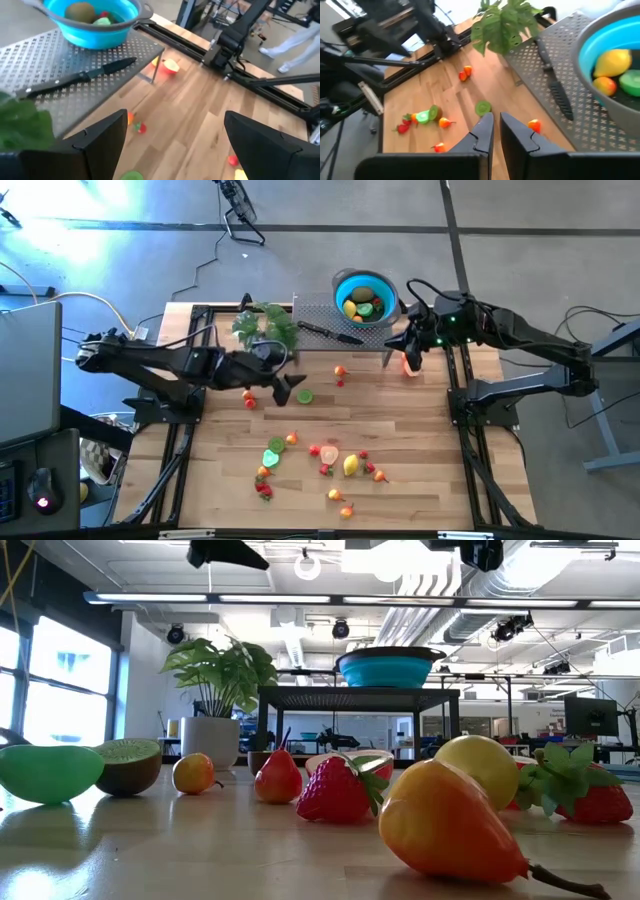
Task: Pick & Place Fruit
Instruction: Put the brown kiwi in the blue bowl on the shelf
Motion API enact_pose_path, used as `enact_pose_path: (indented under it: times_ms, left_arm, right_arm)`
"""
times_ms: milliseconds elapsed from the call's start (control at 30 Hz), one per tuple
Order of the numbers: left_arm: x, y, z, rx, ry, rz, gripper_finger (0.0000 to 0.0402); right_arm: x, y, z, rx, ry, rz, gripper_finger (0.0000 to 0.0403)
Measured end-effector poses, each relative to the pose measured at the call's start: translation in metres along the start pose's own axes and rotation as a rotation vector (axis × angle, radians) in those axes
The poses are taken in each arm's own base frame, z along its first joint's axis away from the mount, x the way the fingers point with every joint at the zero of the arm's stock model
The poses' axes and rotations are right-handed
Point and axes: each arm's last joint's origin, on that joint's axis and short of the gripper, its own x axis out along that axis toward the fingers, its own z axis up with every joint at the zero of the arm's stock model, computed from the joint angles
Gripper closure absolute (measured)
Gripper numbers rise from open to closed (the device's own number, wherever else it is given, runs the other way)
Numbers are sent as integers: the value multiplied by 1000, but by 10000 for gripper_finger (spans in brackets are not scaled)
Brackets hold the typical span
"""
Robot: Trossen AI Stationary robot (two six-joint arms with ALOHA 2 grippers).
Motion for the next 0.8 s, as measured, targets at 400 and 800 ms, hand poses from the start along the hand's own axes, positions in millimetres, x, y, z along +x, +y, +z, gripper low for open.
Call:
enact_pose_path:
  times_ms: [400,800]
  left_arm:
    - [5,-35,-27,-205,40,-60,75]
    - [42,-74,-41,-353,-11,-76,116]
  right_arm:
    - [0,-1,1,-25,-19,-50,380]
    - [0,-1,0,-169,-7,-44,380]
